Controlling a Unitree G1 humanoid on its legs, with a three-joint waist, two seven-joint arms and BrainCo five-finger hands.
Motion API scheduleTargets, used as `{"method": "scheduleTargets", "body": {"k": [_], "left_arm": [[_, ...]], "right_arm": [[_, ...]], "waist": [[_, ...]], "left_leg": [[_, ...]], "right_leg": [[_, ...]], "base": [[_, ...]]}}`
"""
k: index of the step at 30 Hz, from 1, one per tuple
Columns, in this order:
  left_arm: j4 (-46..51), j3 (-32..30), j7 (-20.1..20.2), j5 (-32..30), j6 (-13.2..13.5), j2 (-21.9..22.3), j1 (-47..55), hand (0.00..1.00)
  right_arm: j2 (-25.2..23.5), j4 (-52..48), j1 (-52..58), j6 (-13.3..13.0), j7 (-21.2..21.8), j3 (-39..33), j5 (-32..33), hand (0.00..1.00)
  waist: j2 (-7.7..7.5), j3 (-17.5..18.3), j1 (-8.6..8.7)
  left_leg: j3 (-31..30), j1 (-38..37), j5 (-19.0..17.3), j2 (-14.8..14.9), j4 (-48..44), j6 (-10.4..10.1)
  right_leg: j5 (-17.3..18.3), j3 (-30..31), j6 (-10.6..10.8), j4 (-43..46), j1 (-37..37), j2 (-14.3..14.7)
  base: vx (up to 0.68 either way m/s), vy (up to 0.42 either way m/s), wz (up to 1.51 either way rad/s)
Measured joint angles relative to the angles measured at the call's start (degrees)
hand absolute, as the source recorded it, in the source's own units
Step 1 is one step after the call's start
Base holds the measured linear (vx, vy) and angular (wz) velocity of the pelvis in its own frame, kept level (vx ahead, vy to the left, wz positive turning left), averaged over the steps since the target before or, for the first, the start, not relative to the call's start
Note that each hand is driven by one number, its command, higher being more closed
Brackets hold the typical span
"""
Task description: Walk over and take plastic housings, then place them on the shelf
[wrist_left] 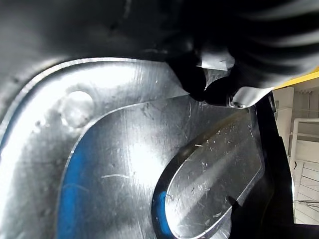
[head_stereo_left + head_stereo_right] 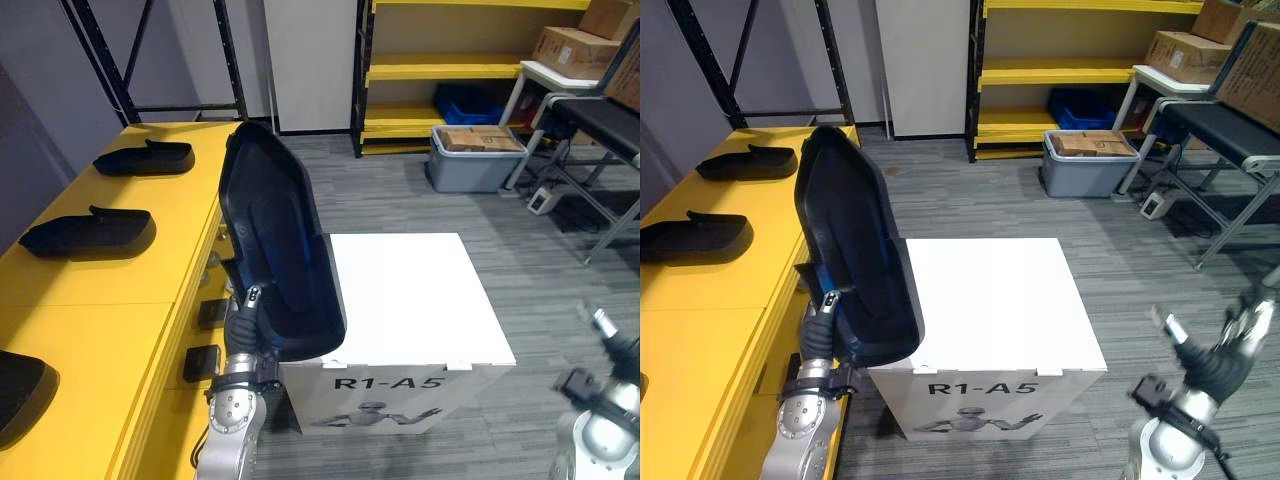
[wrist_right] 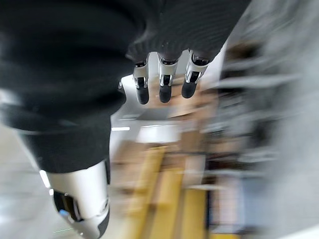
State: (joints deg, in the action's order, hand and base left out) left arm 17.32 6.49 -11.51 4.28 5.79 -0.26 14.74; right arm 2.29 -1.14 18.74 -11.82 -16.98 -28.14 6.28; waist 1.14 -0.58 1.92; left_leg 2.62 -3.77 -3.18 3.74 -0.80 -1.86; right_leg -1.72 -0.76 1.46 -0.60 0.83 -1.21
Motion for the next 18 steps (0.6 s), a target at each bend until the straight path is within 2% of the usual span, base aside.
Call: {"method": "scheduleTargets", "body": {"k": [5, 10, 13, 16, 18], "left_arm": [[2.3, 0.0, 0.8, -0.1, 1.0, 0.3, 2.0, 1.00], [3.8, 0.7, 2.5, -0.1, 1.4, 0.6, 3.7, 1.00], [3.9, 0.9, 3.1, -0.1, 1.4, 0.9, 3.7, 1.00], [3.7, 0.8, 3.0, 0.0, 1.4, 1.8, 3.8, 1.00], [3.5, 1.5, 3.0, -0.1, 1.4, 2.0, 3.9, 1.00]], "right_arm": [[-2.0, 14.7, 2.1, 2.3, 3.6, 3.0, 0.0, 0.00], [-3.3, 30.6, 1.5, 4.4, 10.7, 10.0, 0.1, 0.00], [-3.3, 37.1, 0.6, 5.7, 12.9, 12.1, 0.0, 0.00], [-3.1, 40.5, -1.0, 6.5, 13.7, 13.4, -0.1, 0.00], [-2.5, 41.6, -1.5, 6.7, 14.1, 15.6, -0.7, 0.00]], "waist": [[-0.03, 0.0, -0.29], [-0.35, 0.0, -2.02], [-0.46, 0.0, -2.92], [-0.54, 0.0, -3.20], [-0.82, 0.0, -4.00]], "left_leg": [[0.5, -1.4, -0.6, 0.1, -0.6, -0.1], [0.3, -1.3, -2.1, 0.1, -2.3, -0.2], [-0.9, -1.1, -2.0, -0.2, -2.5, -0.3], [-1.2, -1.2, -2.0, -0.6, -2.6, -0.3], [-1.3, -1.4, -1.9, -1.0, -2.6, -0.3]], "right_leg": [[4.1, 0.0, 0.2, 6.7, -1.5, -0.2], [7.3, -0.4, 0.4, 11.4, -2.7, -0.5], [8.1, -1.6, -0.2, 13.2, -3.0, -1.0], [9.2, -1.8, 0.0, 14.8, -3.2, -1.5], [10.2, -2.4, 0.0, 16.1, -3.3, -2.1]], "base": [[0.00, 0.000, 0.00], [-0.02, -0.009, 0.03], [0.02, -0.010, 0.19], [0.03, 0.004, 0.16], [0.03, 0.005, 0.15]]}}
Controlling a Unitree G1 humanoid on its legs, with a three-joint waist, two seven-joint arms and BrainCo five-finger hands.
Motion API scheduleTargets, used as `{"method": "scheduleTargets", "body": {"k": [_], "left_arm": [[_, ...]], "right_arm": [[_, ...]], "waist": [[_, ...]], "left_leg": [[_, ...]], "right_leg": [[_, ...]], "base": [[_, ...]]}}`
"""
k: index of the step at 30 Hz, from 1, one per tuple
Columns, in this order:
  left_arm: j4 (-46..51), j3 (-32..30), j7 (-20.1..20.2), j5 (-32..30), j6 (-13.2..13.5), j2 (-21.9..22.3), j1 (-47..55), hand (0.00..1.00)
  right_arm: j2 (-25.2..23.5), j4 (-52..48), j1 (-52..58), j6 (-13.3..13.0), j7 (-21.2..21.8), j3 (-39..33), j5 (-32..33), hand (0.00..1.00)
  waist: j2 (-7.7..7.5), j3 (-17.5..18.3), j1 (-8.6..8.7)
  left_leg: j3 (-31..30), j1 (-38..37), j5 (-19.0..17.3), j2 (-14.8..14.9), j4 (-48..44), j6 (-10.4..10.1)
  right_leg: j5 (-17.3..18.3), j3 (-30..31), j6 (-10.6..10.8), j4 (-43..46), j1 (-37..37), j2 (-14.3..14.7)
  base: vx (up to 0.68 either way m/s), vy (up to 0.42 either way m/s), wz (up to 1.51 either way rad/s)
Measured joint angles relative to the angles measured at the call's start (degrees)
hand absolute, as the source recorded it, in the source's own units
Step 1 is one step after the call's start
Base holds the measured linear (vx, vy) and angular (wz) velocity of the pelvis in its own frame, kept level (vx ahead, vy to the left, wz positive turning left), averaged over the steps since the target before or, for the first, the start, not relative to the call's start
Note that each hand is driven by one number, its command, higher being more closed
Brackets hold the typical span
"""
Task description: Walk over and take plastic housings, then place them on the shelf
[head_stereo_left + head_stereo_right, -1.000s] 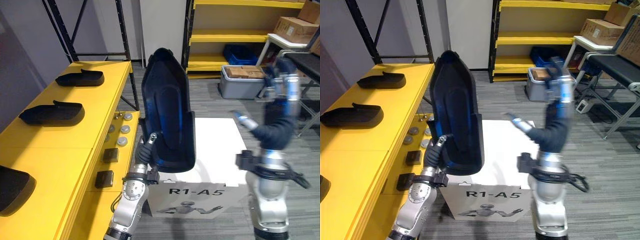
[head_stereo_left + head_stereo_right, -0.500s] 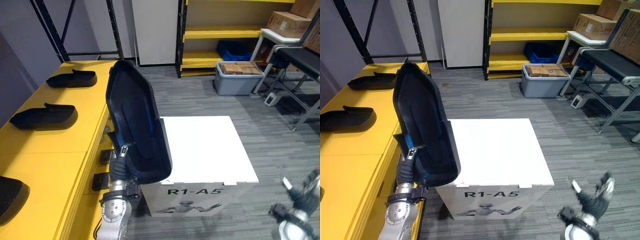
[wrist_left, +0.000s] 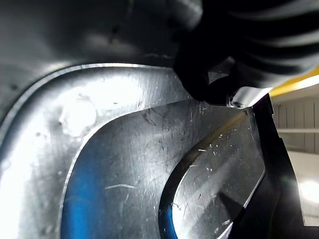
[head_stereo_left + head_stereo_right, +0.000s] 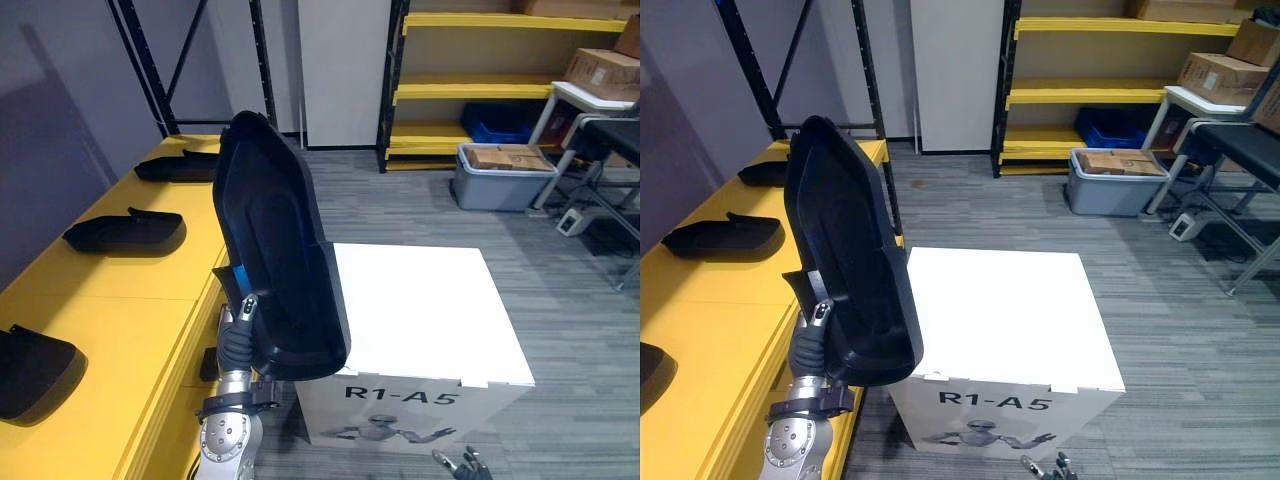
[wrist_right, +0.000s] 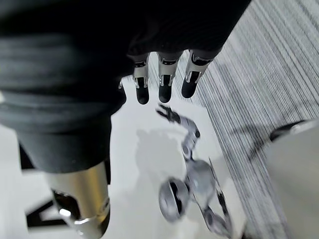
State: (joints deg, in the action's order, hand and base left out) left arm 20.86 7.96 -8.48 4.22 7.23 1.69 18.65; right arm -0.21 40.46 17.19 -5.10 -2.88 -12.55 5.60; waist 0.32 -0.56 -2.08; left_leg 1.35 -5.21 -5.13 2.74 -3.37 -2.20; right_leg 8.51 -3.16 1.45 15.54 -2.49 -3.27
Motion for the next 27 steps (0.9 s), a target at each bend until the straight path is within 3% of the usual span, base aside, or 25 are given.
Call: {"method": "scheduleTargets", "body": {"k": [4, 7, 8, 9, 10, 11, 15, 16, 19, 21, 23, 24, 25, 27], "left_arm": [[0.1, 0.7, 0.5, -0.2, 0.0, -0.1, 0.0, 1.00], [1.8, 1.1, 0.3, -1.2, 0.0, 0.0, -0.1, 1.00], [2.7, 1.2, 0.0, -1.2, 0.0, 0.0, -0.1, 1.00], [3.7, 1.1, -0.3, -1.2, 0.2, 0.1, -0.1, 1.00], [3.7, 1.0, -0.4, -1.2, 0.2, 0.2, -0.1, 1.00], [3.7, 0.3, -0.8, -1.2, 0.2, 0.3, -0.1, 1.00], [3.8, -0.3, -2.0, -1.2, 0.9, 0.2, 0.0, 1.00], [3.8, -0.4, -2.3, -1.2, 0.9, 0.2, 0.0, 1.00], [3.8, -0.9, -2.6, -1.2, 0.9, 0.3, -0.2, 1.00], [3.8, -0.9, -2.9, -1.9, 0.9, 0.6, -0.6, 1.00], [3.8, -0.1, -3.3, -3.5, 0.8, 0.6, -1.6, 1.00], [3.4, 0.7, -3.8, -4.4, 0.9, 0.4, -2.6, 1.00], [2.9, 0.7, -4.2, -4.9, 0.9, 0.4, -3.3, 1.00], [1.2, 0.7, -6.1, -5.9, 0.9, 0.4, -5.4, 1.00]], "right_arm": [[0.2, 3.3, -2.1, 0.3, 0.7, 3.6, -3.0, 0.00], [0.6, 4.0, -3.6, 0.3, 0.6, 5.9, -4.4, 0.00], [0.7, 4.9, -4.1, 0.3, 0.5, 6.0, -4.8, 0.00], [1.8, 6.4, -5.4, 0.4, 0.1, 6.0, -6.0, 0.00], [2.0, 6.8, -5.6, 0.3, 0.1, 6.0, -6.1, 0.00], [2.7, 8.5, -6.3, 0.4, -0.2, 6.0, -6.7, 0.00], [4.9, 13.3, -8.3, 0.6, -0.6, 6.0, -8.0, 0.00], [5.0, 13.5, -8.8, 0.7, -0.6, 6.0, -8.1, 0.00], [4.7, 14.6, -12.1, 1.1, -0.6, 5.9, -8.2, 0.00], [4.8, 14.5, -13.7, 1.5, -0.6, 5.9, -8.4, 0.00], [4.9, 14.4, -14.6, 1.8, -0.8, 5.9, -9.0, 0.00], [4.8, 14.4, -14.5, 1.8, -1.0, 5.9, -9.4, 0.00], [4.7, 14.4, -14.5, 1.7, -1.0, 6.0, -9.4, 0.00], [4.6, 14.4, -14.4, 1.7, -1.2, 6.1, -9.4, 0.00]], "waist": [[-1.41, -0.7, -1.45], [-2.59, -3.4, -2.41], [-2.85, -4.3, -2.33], [-2.82, -5.4, -3.34], [-2.75, -5.5, -3.44], [-2.23, -5.6, -3.14], [-2.48, -5.5, -2.66], [-2.36, -5.6, -2.45], [-2.39, -5.7, -1.76], [-2.31, -5.7, -1.53], [-2.07, -5.8, -0.67], [-1.04, -6.4, 0.24], [-0.75, -6.6, 0.47], [-0.36, -6.7, 0.80]], "left_leg": [[-3.4, 2.4, 0.0, -0.9, -2.9, -0.1], [-7.2, 7.8, 0.2, -2.9, -8.4, -0.3], [-5.4, 9.6, -0.7, -2.5, -9.3, -0.5], [5.9, 12.3, -1.8, 1.9, -11.9, 0.5], [7.9, 12.6, -1.8, 2.6, -12.2, 0.5], [14.9, 13.0, -1.4, 4.9, -13.0, 1.0], [32.7, 12.5, -1.0, 7.3, -12.4, 2.8], [33.5, 12.6, -0.6, 7.0, -12.5, 3.4], [29.8, 13.7, -0.6, 2.2, -12.0, 6.1], [27.7, 13.6, -1.2, -0.2, -11.3, 6.9], [23.6, 12.4, -1.5, -2.6, -9.8, 7.8], [20.5, 11.0, -1.3, -3.1, -8.4, 8.0], [19.1, 10.3, -1.1, -3.1, -7.9, 8.0], [14.7, 8.0, -0.5, -4.0, -6.0, 7.9]], "right_leg": [[0.5, -4.1, 0.4, 0.0, 1.1, -1.6], [1.3, -12.8, 0.8, 0.3, 3.1, -4.4], [1.4, -16.4, 0.8, 0.1, 3.7, -5.1], [1.7, -21.8, 1.0, 0.0, 4.8, -6.5], [1.7, -22.8, 1.1, 0.0, 5.1, -6.7], [2.2, -26.8, 2.0, 0.1, 7.1, -8.1], [0.4, -37.7, 6.1, -3.1, 12.0, -12.2], [0.1, -38.8, 6.4, -3.6, 12.4, -12.5], [-1.3, -43.1, 6.2, -4.6, 14.6, -15.1], [-1.4, -43.1, 5.9, 0.7, 14.3, -18.3], [-3.1, -39.6, 2.9, 10.5, 12.4, -21.6], [-1.8, -31.0, 2.4, 16.2, 9.9, -20.9], [0.3, -26.7, 2.8, 17.6, 8.6, -19.2], [6.7, -14.4, 2.4, 18.7, 2.8, -13.5]], "base": [[0.00, -0.006, 0.58], [-0.08, 0.014, 1.55], [-0.13, 0.067, 1.97], [-0.11, 0.069, 1.76], [-0.09, 0.106, 1.86], [0.02, 0.122, 1.58], [0.12, 0.164, 1.48], [0.16, 0.184, 0.96], [0.17, 0.200, 0.81], [0.22, 0.254, 0.76], [0.24, 0.246, 1.13], [0.13, 0.091, 1.07], [0.20, 0.061, 1.21], [0.24, 0.016, 1.02]]}}
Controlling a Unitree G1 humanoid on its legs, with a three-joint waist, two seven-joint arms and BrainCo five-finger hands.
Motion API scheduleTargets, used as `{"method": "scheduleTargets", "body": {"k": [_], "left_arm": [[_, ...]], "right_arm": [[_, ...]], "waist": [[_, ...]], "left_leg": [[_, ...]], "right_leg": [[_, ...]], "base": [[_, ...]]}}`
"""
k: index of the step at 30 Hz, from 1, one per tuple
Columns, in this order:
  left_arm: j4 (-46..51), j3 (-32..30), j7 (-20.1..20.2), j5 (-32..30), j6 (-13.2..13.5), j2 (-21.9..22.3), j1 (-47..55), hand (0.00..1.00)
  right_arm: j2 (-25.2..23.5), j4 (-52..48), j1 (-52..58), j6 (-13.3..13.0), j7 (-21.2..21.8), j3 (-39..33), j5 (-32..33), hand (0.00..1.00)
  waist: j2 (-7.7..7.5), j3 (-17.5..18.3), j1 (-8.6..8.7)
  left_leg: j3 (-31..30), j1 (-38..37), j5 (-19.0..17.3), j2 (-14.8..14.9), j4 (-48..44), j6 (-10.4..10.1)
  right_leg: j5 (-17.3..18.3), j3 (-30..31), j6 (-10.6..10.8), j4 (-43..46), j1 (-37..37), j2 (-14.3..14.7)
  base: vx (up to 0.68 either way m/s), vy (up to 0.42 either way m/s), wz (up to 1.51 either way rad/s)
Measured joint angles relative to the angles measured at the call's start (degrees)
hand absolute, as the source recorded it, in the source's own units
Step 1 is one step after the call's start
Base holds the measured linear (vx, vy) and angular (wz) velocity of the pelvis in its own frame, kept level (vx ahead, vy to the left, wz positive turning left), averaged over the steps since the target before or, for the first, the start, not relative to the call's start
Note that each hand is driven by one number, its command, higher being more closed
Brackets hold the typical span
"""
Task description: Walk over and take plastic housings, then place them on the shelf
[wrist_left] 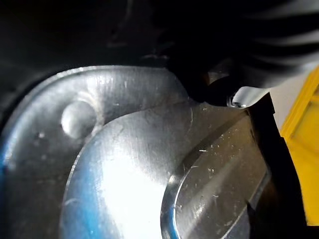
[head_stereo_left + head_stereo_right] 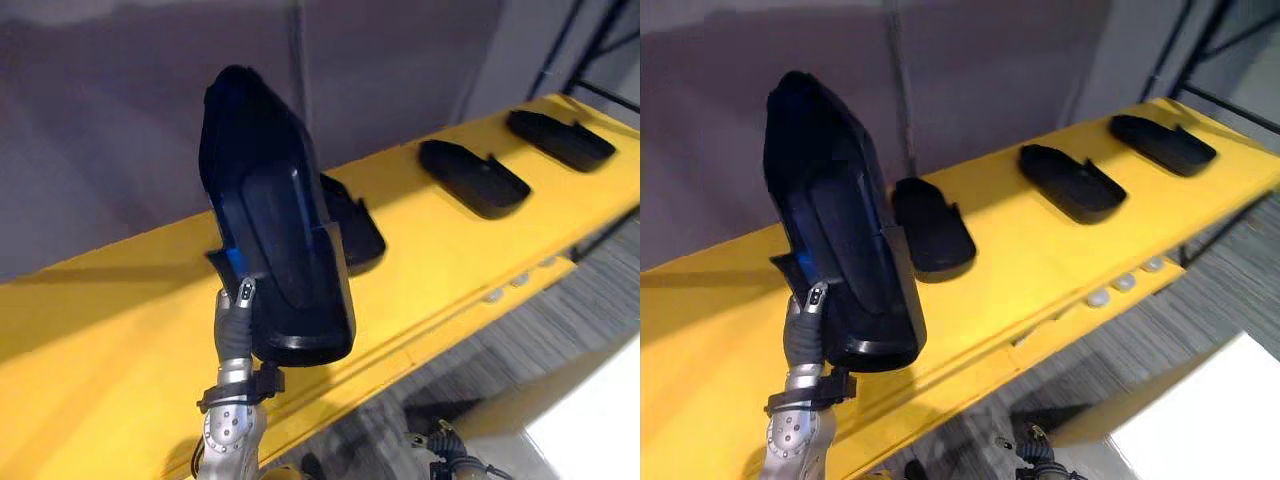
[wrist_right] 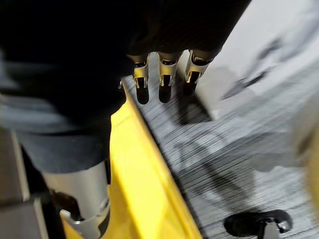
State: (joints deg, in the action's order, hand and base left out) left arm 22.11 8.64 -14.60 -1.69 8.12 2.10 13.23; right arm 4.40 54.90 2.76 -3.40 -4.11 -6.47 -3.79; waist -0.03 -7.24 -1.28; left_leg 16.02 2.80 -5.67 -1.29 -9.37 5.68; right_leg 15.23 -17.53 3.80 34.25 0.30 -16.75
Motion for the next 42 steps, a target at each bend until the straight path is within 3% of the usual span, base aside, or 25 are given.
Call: {"method": "scheduleTargets", "body": {"k": [1, 3, 4, 5, 6, 9, 13, 18, 22, 23, 24, 25, 27, 28, 29, 30, 31, 32, 33, 34, 38, 40, 41, 42], "left_arm": [[-0.6, 0.2, -0.4, -0.2, 0.0, 0.0, -0.4, 1.00], [-2.7, 2.5, -1.3, -0.3, 0.0, 0.0, -1.5, 1.00], [-3.0, 3.0, -1.3, -0.3, 0.0, 0.1, -1.5, 1.00], [-3.0, 4.0, -1.3, -0.3, -0.1, 0.0, -1.1, 1.00], [-3.1, 4.5, -1.2, -0.8, -0.1, 0.0, -1.0, 1.00], [-2.2, 5.2, -1.0, -0.9, 0.1, 0.5, -0.2, 1.00], [-1.9, 5.1, -0.9, -0.8, 0.1, 0.5, 1.2, 1.00], [-1.9, 4.4, -0.8, -0.8, 0.0, 0.5, 1.3, 1.00], [-1.8, 3.3, -0.9, -0.8, 0.0, 0.6, 1.6, 1.00], [-1.6, 2.8, -0.9, -0.8, 0.1, 0.6, 1.6, 1.00], [-1.6, 2.9, -1.1, -0.8, 0.0, 0.6, 1.6, 1.00], [-1.7, 2.8, -1.1, -0.8, 0.0, 0.6, 1.6, 1.00], [-2.0, 3.6, -1.1, -0.8, 0.3, 0.5, 1.6, 1.00], [-2.1, 3.6, -1.1, -0.7, 0.3, 0.5, 1.6, 1.00], [-3.3, 3.6, -1.4, -0.6, 0.9, 0.5, 1.3, 1.00], [-5.0, 3.7, -1.5, -0.2, 0.9, 0.6, 0.6, 1.00], [-6.1, 3.4, -1.7, 0.0, 0.8, 0.5, 0.0, 1.00], [-8.0, 3.0, -2.5, 0.5, 0.7, 0.4, -1.0, 1.00], [-10.2, 2.9, -3.4, 0.5, 0.4, -0.1, -2.1, 1.00], [-10.7, 3.1, -3.5, 0.5, 0.4, -0.6, -2.5, 1.00], [-10.8, 4.1, -3.5, 0.4, 0.7, -2.6, -5.0, 1.00], [-10.8, 4.3, -3.5, 0.3, 0.6, -2.2, -4.6, 1.00], [-10.8, 4.3, -3.5, 0.3, 0.6, -1.6, -4.4, 1.00], [-10.8, 4.2, -3.4, 0.2, 0.5, -1.1, -4.9, 1.00]], "right_arm": [[0.0, -0.1, 0.1, 0.0, -0.2, -0.1, 0.0, 0.00], [-0.4, -1.4, 2.0, 0.0, -0.4, -0.2, 0.4, 0.00], [-0.7, -2.7, 2.7, 0.0, -0.7, -0.2, 0.4, 0.00], [-1.0, -4.6, 4.0, 0.0, -1.0, 0.0, 0.4, 0.00], [-1.6, -5.4, 5.2, 0.0, -1.0, -0.1, 0.5, 0.00], [-2.0, -7.1, 7.0, 0.0, -1.0, 0.0, 0.5, 0.00], [-2.7, -7.8, 7.7, 0.0, -1.1, -0.1, 0.5, 0.00], [-4.2, -8.4, 9.7, 0.0, -1.5, -0.2, 0.5, 0.00], [-4.5, -8.2, 8.6, 0.0, -1.6, -0.1, 0.5, 0.00], [-4.7, -8.2, 7.8, 0.0, -1.8, -0.1, 0.5, 0.00], [-4.3, -7.7, 7.3, 0.0, -2.1, -0.1, 0.5, 0.00], [-4.0, -7.2, 6.9, 0.0, -2.1, -0.1, 0.4, 0.00], [-2.4, -4.1, 6.2, 0.0, -2.7, 0.0, 0.1, 0.00], [-2.1, -3.4, 5.9, 0.0, -2.7, 0.0, 0.0, 0.00], [-1.6, -3.0, 5.8, 0.0, -2.7, -0.1, -0.1, 0.00], [-0.9, -2.2, 5.3, 0.1, -2.8, -0.2, -0.1, 0.00], [-1.1, -1.9, 5.0, 0.1, -2.7, -0.3, 0.0, 0.00], [-1.7, -1.1, 4.5, 0.1, -2.7, -0.2, -0.1, 0.00], [-2.6, 0.0, 3.9, 0.1, -2.6, -0.2, 0.0, 0.00], [-3.0, 0.0, 3.9, 0.0, -2.6, 0.0, -0.1, 0.00], [-3.4, -0.1, 3.8, 0.0, -2.6, 1.5, -0.3, 0.00], [-3.2, -2.3, 4.2, 0.1, -2.6, 2.1, -1.2, 0.00], [-3.2, -3.0, 4.2, 0.1, -2.6, 2.2, -1.3, 0.00], [-3.6, -5.4, 4.6, 0.1, -2.5, 2.1, -1.3, 0.00]], "waist": [[-0.18, 0.1, 0.43], [-0.28, 0.3, 1.76], [-0.43, 0.4, 1.73], [-1.24, 0.7, 1.71], [-2.46, 1.0, 1.09], [-1.26, 2.1, -1.22], [-1.82, 3.5, -2.51], [-3.66, 3.8, -2.65], [-4.23, 3.3, -3.17], [-4.29, 3.1, -3.10], [-4.27, 3.0, -2.57], [-4.33, 3.0, -2.38], [-4.02, 3.2, -1.98], [-3.90, 3.3, -1.49], [-3.10, 3.9, -0.67], [-2.45, 4.6, 0.28], [-2.73, 4.7, 1.37], [-3.41, 4.6, 2.23], [-3.55, 4.4, 2.17], [-3.54, 4.4, 2.20], [-3.71, 4.1, 1.23], [-3.71, 2.9, 0.85], [-3.26, 2.4, 0.75], [-3.37, 1.1, 0.89]], "left_leg": [[-1.4, -0.4, 0.1, -0.4, 0.3, 0.0], [-6.4, -1.2, 0.3, -1.7, -0.1, -0.3], [-7.3, -1.6, 0.2, -2.0, -0.2, -0.7], [-8.7, -2.1, -0.4, -2.7, -1.3, -1.6], [-8.9, -1.8, -1.9, -2.9, -3.2, -3.5], [-8.1, -1.7, -3.5, 1.1, -5.0, -5.5], [-8.4, -1.0, -3.6, 3.0, -4.9, -5.6], [-11.2, -0.7, -3.2, 2.3, -5.7, -5.9], [-10.9, 0.8, -4.0, 2.4, -7.3, -6.6], [-7.6, 1.8, -5.7, 4.0, -10.4, -6.3], [-3.9, 3.1, -7.4, 7.4, -16.1, -5.9], [-3.2, 3.2, -8.1, 9.1, -18.4, -6.1], [-4.1, 1.8, -8.4, 15.1, -21.0, -6.7], [-4.8, 1.6, -8.3, 16.3, -20.6, -6.9], [-6.2, 0.9, -6.3, 17.9, -17.1, -6.9], [-7.8, -0.4, -7.5, 15.8, -11.4, -12.2], [-8.0, 0.0, -7.8, 14.3, -10.1, -13.0], [-8.4, 0.6, -7.9, 12.4, -9.2, -13.0], [-8.5, 1.3, -7.8, 10.4, -9.7, -13.0], [-8.5, 1.6, -7.8, 9.8, -10.4, -12.9], [-7.8, 4.2, -9.1, 9.3, -14.4, -11.4], [-4.5, 3.1, -8.8, 9.2, -14.0, -10.6], [-3.5, 1.8, -9.1, 9.2, -12.8, -9.7], [-2.9, 0.7, -9.5, 9.4, -12.6, -8.8]], "right_leg": [[1.0, 2.8, -0.2, -0.3, -1.7, 1.5], [2.5, 14.2, 0.0, -2.2, -6.5, 6.5], [2.3, 16.1, 0.1, -3.5, -7.2, 7.0], [-1.0, 16.9, -0.9, -8.6, -7.3, 6.4], [-3.4, 16.3, 1.7, -11.2, -6.1, 5.6], [-3.9, 12.6, 0.9, -16.4, -1.7, 8.4], [-5.8, 11.7, 0.0, -20.6, 0.1, 10.6], [-6.5, 8.1, 0.4, -23.3, 3.1, 10.1], [-6.7, 7.3, 0.1, -22.5, 2.5, 9.5], [-6.8, 6.9, -0.1, -22.2, 1.4, 9.0], [-6.8, 6.4, -0.1, -21.6, 1.0, 8.5], [-6.8, 6.1, -0.1, -21.5, 1.0, 8.1], [-7.4, 6.0, 1.0, -21.5, 0.0, 5.9], [-7.8, 6.0, 1.6, -21.5, -0.5, 5.2], [-9.0, 5.7, 3.6, -21.6, -1.5, 4.2], [-10.6, 5.7, 5.4, -22.8, -2.5, 2.8], [-11.9, 5.2, 5.2, -24.2, -2.4, 1.7], [-14.3, 4.5, 4.6, -26.1, -2.1, 0.1], [-18.1, 3.1, 4.7, -27.9, -1.2, -1.3], [-19.6, 2.6, 4.7, -28.2, -0.7, -1.7], [-22.3, 4.4, 3.6, -25.7, -3.1, -2.2], [-23.7, 6.1, 0.8, -23.3, -5.4, -2.3], [-22.4, 6.1, 0.4, -21.2, -6.2, -2.0], [-14.2, 8.8, 2.6, -11.3, -8.3, 0.4]], "base": [[0.20, -0.045, 1.16], [0.17, -0.118, 1.31], [0.17, -0.179, 1.14], [0.16, -0.225, 0.98], [0.16, -0.242, 0.91], [0.12, -0.231, 0.43], [0.04, -0.116, 0.05], [0.01, 0.013, 0.33], [-0.07, 0.036, 0.13], [-0.13, 0.062, 0.14], [-0.10, 0.069, 0.17], [-0.07, 0.103, 0.21], [-0.04, 0.236, 0.19], [0.00, 0.452, 0.23], [0.03, 0.551, 0.24], [0.04, 0.579, 0.39], [0.00, 0.418, 0.45], [-0.03, 0.430, 0.48], [-0.04, 0.433, 0.36], [-0.04, 0.386, 0.21], [-0.06, 0.212, 0.01], [-0.11, 0.143, -0.52], [-0.11, 0.077, -0.46], [-0.13, -0.016, -0.20]]}}
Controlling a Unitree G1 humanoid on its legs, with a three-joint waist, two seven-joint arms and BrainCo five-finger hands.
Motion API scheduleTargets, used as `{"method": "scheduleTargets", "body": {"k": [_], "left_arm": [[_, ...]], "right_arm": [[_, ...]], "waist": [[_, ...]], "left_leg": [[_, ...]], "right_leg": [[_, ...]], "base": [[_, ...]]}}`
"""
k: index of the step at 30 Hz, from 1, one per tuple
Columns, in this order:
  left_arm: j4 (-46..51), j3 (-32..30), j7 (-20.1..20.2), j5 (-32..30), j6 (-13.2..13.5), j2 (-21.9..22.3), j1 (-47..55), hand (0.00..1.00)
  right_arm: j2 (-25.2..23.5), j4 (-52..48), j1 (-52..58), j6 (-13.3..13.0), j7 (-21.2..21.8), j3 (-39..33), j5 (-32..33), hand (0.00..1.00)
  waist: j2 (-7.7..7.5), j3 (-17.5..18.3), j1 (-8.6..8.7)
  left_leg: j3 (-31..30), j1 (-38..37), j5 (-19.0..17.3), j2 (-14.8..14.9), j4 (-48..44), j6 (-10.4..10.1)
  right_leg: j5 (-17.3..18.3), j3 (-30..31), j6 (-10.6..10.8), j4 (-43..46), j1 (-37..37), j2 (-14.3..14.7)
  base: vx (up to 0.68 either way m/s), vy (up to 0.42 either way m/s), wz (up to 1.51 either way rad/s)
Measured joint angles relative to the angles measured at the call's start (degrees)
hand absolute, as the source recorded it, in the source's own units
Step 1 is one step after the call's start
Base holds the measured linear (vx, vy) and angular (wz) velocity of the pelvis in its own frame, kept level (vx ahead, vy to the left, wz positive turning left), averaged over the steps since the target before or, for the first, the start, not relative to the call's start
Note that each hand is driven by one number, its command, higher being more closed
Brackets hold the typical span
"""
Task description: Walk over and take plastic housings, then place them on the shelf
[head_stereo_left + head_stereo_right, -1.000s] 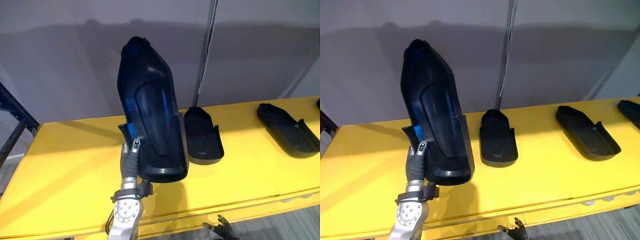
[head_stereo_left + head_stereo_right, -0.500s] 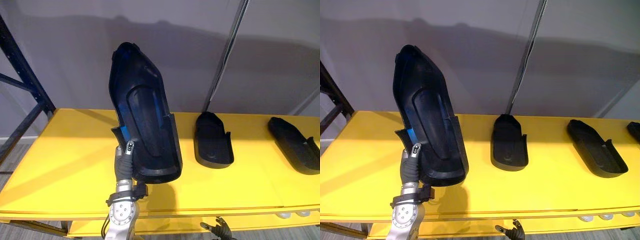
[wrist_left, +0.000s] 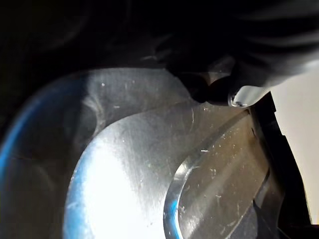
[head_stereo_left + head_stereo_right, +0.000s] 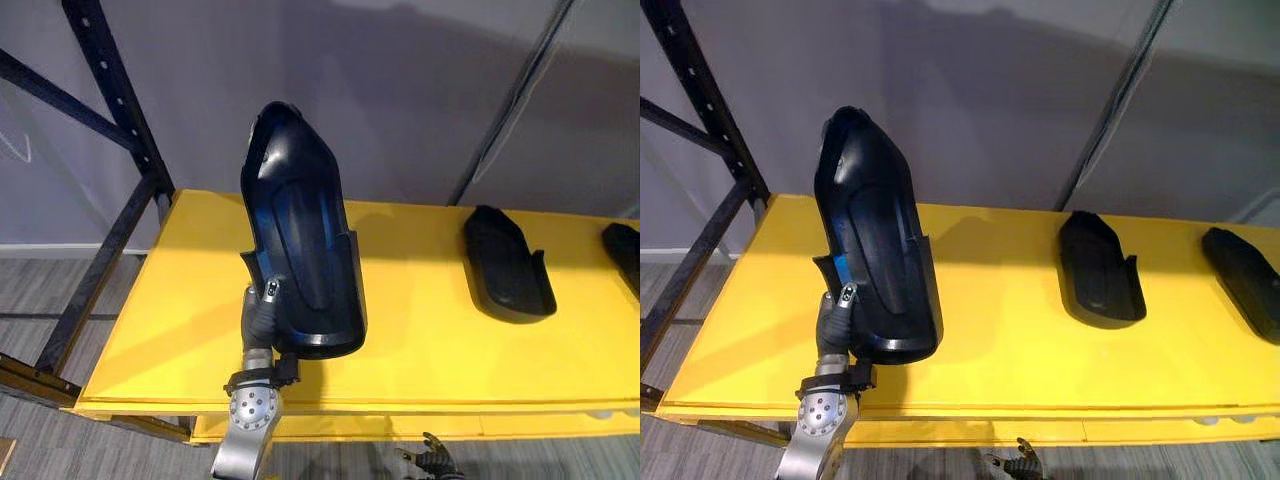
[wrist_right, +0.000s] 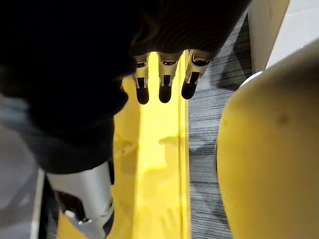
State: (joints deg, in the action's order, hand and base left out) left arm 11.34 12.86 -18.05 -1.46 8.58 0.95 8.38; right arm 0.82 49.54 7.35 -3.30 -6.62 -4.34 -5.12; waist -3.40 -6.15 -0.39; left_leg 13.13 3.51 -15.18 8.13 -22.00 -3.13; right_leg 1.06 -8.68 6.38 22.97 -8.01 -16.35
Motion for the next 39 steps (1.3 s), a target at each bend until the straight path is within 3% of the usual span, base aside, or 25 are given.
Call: {"method": "scheduleTargets", "body": {"k": [1, 3, 5, 11, 20, 26, 34, 37, 39], "left_arm": [[0.0, 0.1, 0.2, -0.5, -0.1, 0.7, 0.0, 1.00], [0.6, 0.4, 0.1, -1.1, -0.1, 1.8, 0.1, 1.00], [1.3, 1.5, 0.2, -1.3, -0.2, 1.8, 0.2, 1.00], [1.4, 4.2, 2.4, -4.4, -0.6, 1.5, 0.4, 1.00], [1.5, -0.7, 2.1, -5.5, -2.1, 1.8, 0.4, 1.00], [0.6, -3.7, 1.6, -5.5, -3.6, 1.7, 0.2, 1.00], [-9.4, -11.2, -0.5, -5.5, -7.8, 1.4, -7.2, 1.00], [-15.6, -13.8, -0.6, -5.5, -9.5, -0.1, -10.6, 1.00], [-20.2, -16.2, -0.8, -5.4, -10.7, -1.4, -12.6, 1.00]], "right_arm": [[-0.4, -2.1, 1.8, -0.1, 0.0, -0.2, 0.0, 0.00], [-0.5, -3.1, 2.6, -0.1, -0.1, -0.2, 0.0, 0.00], [-0.8, -3.5, 3.0, -0.1, 0.0, -0.2, 0.3, 0.00], [-1.3, -4.2, 4.1, -0.1, -0.1, -1.0, 0.3, 0.00], [-3.1, -4.2, 5.1, -0.1, -0.1, -2.4, 0.3, 0.00], [-3.4, -4.3, 5.8, 0.0, 0.1, -2.4, 0.3, 0.00], [-3.0, -3.6, 5.9, 0.1, 1.3, -2.3, 0.3, 0.00], [-2.9, -2.8, 5.5, 0.3, 2.0, -2.4, 0.2, 0.00], [-2.7, -2.5, 4.8, 0.4, 2.4, -2.4, 0.2, 0.00]], "waist": [[-0.57, 0.0, 0.34], [-0.78, 0.1, 0.31], [-0.87, 0.2, -0.07], [-0.68, 1.2, -0.41], [-1.07, 2.5, -0.63], [-1.01, 3.7, -0.61], [-0.64, 4.9, -0.43], [-0.64, 5.5, 0.07], [-0.39, 5.6, 1.35]], "left_leg": [[-0.2, -0.5, -0.2, -0.1, -0.2, 0.3], [-0.5, -0.4, -0.6, -1.1, -0.8, 0.2], [-0.8, 0.5, -0.9, -1.9, -1.0, 0.3], [-1.0, -1.0, 1.5, -0.7, 2.0, -1.4], [4.1, -6.7, 2.5, 0.4, 7.2, -1.3], [4.4, -7.9, 3.7, -0.1, 9.2, -1.2], [4.7, -8.7, 5.9, -0.2, 12.9, -1.5], [5.6, -9.8, 9.0, -0.6, 17.1, -1.7], [5.6, -10.6, 11.8, -1.1, 20.9, -1.9]], "right_leg": [[7.7, 2.3, -0.3, 6.7, -0.6, 3.8], [13.5, 3.6, -1.0, 6.9, 0.5, 6.8], [16.3, 4.8, -0.6, 4.3, 1.1, 6.8], [15.6, 3.1, -1.6, 1.5, 3.4, 8.0], [7.5, 5.3, -2.0, -8.9, 8.6, 9.8], [4.3, 5.3, -2.5, -12.0, 10.0, 9.9], [3.9, 6.5, -2.7, -14.4, 10.0, 10.6], [3.3, 6.5, -2.8, -15.9, 9.6, 10.7], [2.8, 6.4, -2.8, -16.6, 9.1, 11.1]], "base": [[-0.13, -0.049, -0.06], [-0.08, -0.100, 0.04], [-0.08, -0.115, 0.10], [0.05, -0.069, 0.11], [0.09, 0.092, -0.23], [0.01, 0.059, -0.03], [-0.05, -0.039, -0.06], [-0.13, -0.085, -0.13], [-0.16, -0.086, -0.03]]}}
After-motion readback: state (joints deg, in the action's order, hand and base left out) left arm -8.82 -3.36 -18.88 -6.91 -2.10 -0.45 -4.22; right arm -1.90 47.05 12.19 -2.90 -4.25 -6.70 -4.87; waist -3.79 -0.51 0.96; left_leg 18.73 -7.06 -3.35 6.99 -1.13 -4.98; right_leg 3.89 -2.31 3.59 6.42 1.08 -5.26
